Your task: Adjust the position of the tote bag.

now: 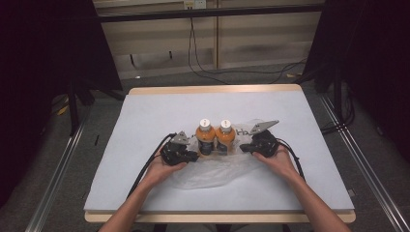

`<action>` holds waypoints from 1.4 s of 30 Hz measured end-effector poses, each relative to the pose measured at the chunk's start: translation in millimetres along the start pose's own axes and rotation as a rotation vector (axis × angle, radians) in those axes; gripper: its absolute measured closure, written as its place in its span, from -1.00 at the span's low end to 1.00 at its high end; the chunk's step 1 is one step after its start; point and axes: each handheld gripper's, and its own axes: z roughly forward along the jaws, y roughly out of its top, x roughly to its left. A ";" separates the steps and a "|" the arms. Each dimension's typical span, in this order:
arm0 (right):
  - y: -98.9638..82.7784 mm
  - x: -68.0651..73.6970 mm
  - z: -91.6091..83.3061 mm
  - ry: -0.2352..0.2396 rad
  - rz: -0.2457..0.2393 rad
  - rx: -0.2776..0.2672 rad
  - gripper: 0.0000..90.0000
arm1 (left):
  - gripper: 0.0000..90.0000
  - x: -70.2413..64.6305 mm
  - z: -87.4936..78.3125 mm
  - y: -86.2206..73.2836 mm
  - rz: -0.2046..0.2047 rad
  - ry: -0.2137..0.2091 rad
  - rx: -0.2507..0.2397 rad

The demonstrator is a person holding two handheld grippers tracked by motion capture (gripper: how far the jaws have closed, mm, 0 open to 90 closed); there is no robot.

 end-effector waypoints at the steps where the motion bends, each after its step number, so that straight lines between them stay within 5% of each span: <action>1: -1.0 -0.8 0.3 -0.004 -0.003 0.005 1.00 | 0.80 -2.1 -0.3 2.3 0.050 0.025 0.022; 2: -3.1 -2.9 0.8 -0.020 -0.007 0.024 0.89 | 0.76 -6.2 -0.3 5.9 0.096 0.054 0.057; 6: -3.5 -5.9 -0.9 -0.033 0.002 0.029 0.84 | 0.75 -3.8 -1.6 5.4 0.102 0.051 0.064; 8: -3.5 -8.5 -4.3 -0.067 -0.026 0.057 0.81 | 0.75 -2.9 -3.5 5.2 0.105 0.091 0.076; 14: -4.7 -13.9 -10.2 -0.066 -0.047 0.098 0.74 | 0.87 8.6 -10.3 -0.1 0.066 0.040 0.087; 17: -3.1 -11.8 -12.2 -0.062 -0.071 0.129 0.74 | 0.88 10.6 -14.7 -1.2 0.083 0.035 0.115; 23: -0.7 -4.6 -17.8 0.030 -0.088 0.210 0.76 | 0.88 16.2 -27.9 -12.2 0.085 0.022 0.136; 29: -0.1 -2.2 -19.1 0.035 -0.093 0.228 0.88 | 0.88 15.4 -30.7 -13.2 0.067 0.039 0.146; 36: 10.3 -3.4 -17.9 0.070 -0.112 0.148 0.97 | 0.94 17.6 -34.7 10.4 0.048 -0.032 -0.016; 42: 28.9 -2.1 -5.6 0.067 -0.154 0.161 0.99 | 1.00 19.0 -20.2 21.0 0.043 -0.021 -0.007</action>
